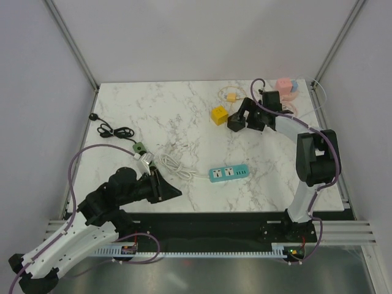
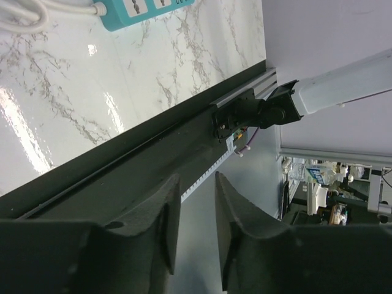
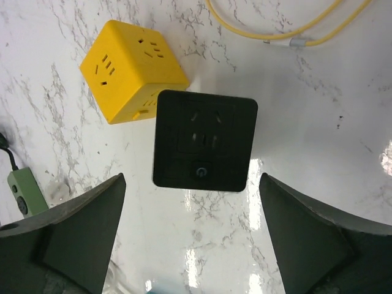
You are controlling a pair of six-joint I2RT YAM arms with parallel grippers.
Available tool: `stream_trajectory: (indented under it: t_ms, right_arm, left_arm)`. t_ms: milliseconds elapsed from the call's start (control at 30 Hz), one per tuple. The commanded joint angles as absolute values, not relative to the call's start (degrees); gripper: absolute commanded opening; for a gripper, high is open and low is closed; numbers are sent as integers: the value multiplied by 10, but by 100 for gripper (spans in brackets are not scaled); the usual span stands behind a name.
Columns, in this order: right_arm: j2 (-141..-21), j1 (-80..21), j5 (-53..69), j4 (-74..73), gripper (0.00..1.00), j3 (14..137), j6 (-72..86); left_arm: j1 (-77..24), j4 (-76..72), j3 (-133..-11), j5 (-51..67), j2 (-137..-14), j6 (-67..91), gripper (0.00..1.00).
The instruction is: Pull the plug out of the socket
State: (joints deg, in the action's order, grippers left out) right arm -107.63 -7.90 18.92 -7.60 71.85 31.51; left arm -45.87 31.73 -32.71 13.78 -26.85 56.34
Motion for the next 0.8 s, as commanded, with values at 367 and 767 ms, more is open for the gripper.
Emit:
stream_trajectory:
  t_ms: [367,767]
  right_arm:
    - [-814,-81,119,-185,98,514,264]
    - [-703,-145,211,-98,94,315,300]
  left_arm:
    - [-459,392,-330,138,-232,611,52]
    - [-458,294,-358,116,-388,563,58]
